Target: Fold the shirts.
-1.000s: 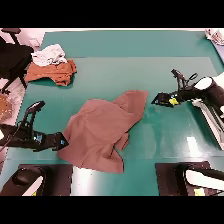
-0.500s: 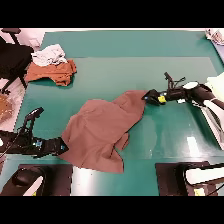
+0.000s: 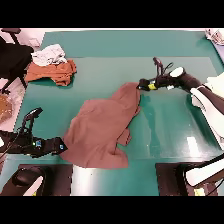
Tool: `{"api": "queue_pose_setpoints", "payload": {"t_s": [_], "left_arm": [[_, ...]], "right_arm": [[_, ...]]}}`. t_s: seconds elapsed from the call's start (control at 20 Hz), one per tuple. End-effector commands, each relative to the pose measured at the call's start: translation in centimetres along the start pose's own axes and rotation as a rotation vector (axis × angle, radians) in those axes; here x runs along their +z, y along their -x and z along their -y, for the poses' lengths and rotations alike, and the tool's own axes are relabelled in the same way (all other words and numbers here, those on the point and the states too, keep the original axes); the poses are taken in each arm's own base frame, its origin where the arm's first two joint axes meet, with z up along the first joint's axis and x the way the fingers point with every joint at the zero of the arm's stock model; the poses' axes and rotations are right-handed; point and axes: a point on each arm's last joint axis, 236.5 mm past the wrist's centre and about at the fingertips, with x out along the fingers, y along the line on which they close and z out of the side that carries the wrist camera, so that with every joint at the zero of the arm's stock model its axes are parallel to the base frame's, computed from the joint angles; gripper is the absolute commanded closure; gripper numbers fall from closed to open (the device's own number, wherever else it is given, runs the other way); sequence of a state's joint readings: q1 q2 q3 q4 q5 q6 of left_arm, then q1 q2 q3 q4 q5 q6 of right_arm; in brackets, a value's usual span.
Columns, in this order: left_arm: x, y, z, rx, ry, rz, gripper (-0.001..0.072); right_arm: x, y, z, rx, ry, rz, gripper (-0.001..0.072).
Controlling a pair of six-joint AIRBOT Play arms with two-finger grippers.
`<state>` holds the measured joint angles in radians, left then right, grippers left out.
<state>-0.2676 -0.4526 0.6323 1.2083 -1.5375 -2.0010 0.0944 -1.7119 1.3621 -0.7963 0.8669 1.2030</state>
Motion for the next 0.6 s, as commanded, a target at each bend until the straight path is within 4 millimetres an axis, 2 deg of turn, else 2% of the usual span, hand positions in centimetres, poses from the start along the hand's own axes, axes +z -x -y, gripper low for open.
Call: {"api": "queue_pose_setpoints", "payload": {"t_s": [0.0,0.15,0.35,0.45,0.55], "left_arm": [[-0.4,-1.5,1.4,-0.084,0.047,-0.026,0.0006],[-1.7,-3.8,1.8,-0.143,0.096,-0.089,0.0006],[-2.5,-5.2,0.8,-0.126,0.065,-0.119,0.0006],[-2.3,-6.3,-0.3,-0.097,0.072,-0.103,0.0006],[-1.1,-7.5,-1.2,-0.081,0.085,-0.047,0.0006]], "right_arm": [[3.6,2.2,2.4,-0.125,0.015,0.065,0.0696],[3.9,3.3,4.0,-0.137,-0.025,0.065,0.0695],[3.7,4.3,5.7,-0.147,-0.058,0.050,0.0695],[3.4,4.4,5.7,-0.144,-0.061,0.041,0.0695],[3.2,4.2,5.3,-0.137,-0.058,0.029,0.0695]]}}
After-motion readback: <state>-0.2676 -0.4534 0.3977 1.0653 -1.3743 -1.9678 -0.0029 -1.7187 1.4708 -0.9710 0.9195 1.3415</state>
